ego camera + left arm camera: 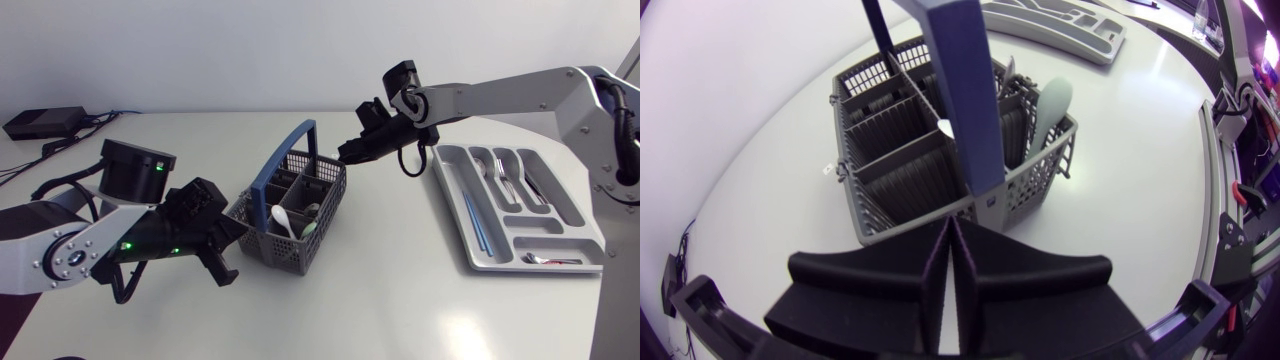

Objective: Unload the cutlery basket into the drawer organizer.

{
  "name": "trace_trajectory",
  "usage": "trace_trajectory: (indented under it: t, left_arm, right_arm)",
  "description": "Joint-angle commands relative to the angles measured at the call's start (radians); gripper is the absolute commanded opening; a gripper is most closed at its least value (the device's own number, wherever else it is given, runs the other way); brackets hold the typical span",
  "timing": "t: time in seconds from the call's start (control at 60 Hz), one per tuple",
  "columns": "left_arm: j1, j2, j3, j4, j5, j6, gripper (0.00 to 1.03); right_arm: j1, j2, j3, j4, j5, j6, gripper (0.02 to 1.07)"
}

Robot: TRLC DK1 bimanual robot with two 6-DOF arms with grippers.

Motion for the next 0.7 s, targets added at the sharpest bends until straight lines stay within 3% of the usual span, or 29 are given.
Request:
trace_trajectory:
  t: [0.0, 0.267, 0.683]
  left_arm:
    - [0.030, -0.022, -0.046, -0.002, 0.010, 0.034, 0.06]
    - [0.169, -0.040, -0.087, -0.001, 0.019, 0.088, 0.06]
    - [0.174, 0.129, -0.050, 0.120, 0.024, 0.085, 0.06]
  right_arm:
    - [0.034, -0.077, -0.084, -0.021, -0.018, -0.018, 0.15]
    - [0.039, -0.138, -0.173, 0.009, 0.003, -0.017, 0.15]
    - [0.085, -0.204, -0.273, 0.018, -0.015, -0.037, 0.15]
